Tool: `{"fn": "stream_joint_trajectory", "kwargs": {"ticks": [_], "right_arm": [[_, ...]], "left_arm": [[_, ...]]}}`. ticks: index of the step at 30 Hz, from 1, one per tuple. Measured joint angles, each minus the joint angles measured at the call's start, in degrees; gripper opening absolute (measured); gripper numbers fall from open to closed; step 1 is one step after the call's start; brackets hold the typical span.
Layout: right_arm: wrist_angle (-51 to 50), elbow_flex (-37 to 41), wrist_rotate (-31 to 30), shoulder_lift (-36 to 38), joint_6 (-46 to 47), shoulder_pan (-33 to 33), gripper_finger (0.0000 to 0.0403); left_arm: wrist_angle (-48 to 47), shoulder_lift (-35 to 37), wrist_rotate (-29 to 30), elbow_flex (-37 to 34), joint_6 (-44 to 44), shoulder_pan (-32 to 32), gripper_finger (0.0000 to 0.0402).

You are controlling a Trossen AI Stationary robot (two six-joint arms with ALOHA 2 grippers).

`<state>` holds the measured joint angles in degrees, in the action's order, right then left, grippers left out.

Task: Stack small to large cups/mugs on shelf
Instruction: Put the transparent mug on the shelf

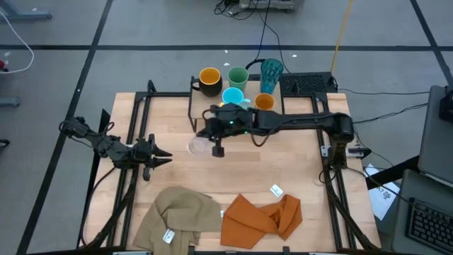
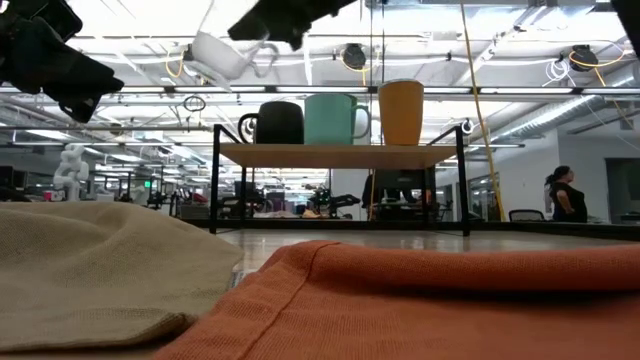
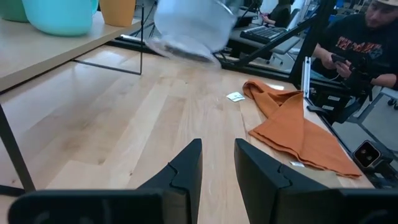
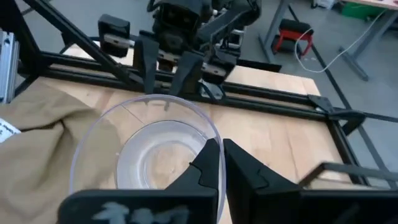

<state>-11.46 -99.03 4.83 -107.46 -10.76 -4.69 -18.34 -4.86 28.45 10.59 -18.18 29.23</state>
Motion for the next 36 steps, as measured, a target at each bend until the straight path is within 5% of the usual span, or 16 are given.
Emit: {"fn": "stream_joint_trajectory", "kwargs": {"ticks": [6,15,21,26,36], "right_arm": [[-6.35,-6.52,-0.08,-2.47,-0.97,-0.63,0.0],[-15.35,-5.4,-1.51,-1.4,1.58,1.11,0.0],[-10.19,2.04,-1.43,-1.4,2.69,2.84,0.0],[6.06,11.42,6.3,-2.04,6.71,2.88,0.0],[6.99,12.13,5.67,-1.84,5.12,2.8,0.0]], "left_arm": [[-0.11,-0.02,-0.02,0.0,-0.63,0.0,0.0093],[-0.5,0.0,-0.02,0.0,0.0,0.0,0.0093],[-1.04,0.0,0.0,0.0,-0.37,0.0,0.0093],[-1.14,0.0,0.0,0.0,-0.71,0.0,0.0093],[-1.15,0.0,0.0,0.0,-1.88,0.0,0.0093]]}}
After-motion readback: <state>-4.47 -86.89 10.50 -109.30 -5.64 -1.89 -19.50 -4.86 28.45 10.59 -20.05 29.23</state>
